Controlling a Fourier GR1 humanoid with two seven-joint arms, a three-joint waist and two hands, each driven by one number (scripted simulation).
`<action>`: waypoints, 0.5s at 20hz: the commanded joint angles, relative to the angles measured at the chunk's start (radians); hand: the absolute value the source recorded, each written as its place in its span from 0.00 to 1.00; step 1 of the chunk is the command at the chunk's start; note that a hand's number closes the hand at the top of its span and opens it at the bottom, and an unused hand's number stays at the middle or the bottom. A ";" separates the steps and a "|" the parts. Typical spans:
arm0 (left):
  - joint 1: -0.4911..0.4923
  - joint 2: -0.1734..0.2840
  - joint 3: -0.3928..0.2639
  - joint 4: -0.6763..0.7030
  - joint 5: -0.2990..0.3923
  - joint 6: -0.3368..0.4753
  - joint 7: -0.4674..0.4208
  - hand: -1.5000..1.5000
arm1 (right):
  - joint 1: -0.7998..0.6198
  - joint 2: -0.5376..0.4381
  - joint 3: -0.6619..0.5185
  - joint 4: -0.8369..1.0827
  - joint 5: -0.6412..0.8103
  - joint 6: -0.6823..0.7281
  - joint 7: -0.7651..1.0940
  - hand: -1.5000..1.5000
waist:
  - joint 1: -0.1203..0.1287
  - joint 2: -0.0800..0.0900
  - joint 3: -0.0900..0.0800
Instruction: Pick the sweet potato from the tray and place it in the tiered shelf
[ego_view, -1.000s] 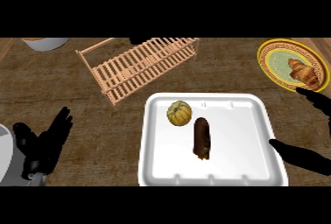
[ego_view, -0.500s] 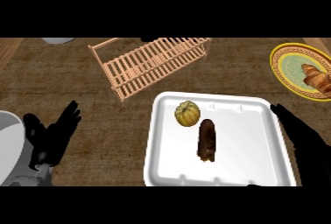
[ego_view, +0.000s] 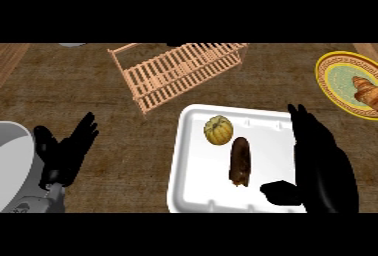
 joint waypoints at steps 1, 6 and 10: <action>0.006 -0.023 -0.020 0.027 0.006 -0.004 0.033 0.50 | -0.090 0.134 0.004 0.144 0.083 0.100 0.245 0.00 | 0.005 0.007 -0.005; 0.017 -0.020 -0.008 0.056 -0.003 -0.002 0.016 0.50 | -0.082 0.299 0.007 0.268 0.162 0.170 0.246 0.00 | -0.016 0.004 -0.004; 0.065 -0.029 -0.028 0.018 -0.023 0.012 0.005 0.50 | -0.127 0.380 -0.037 0.391 0.209 0.229 0.246 0.00 | -0.005 0.001 -0.002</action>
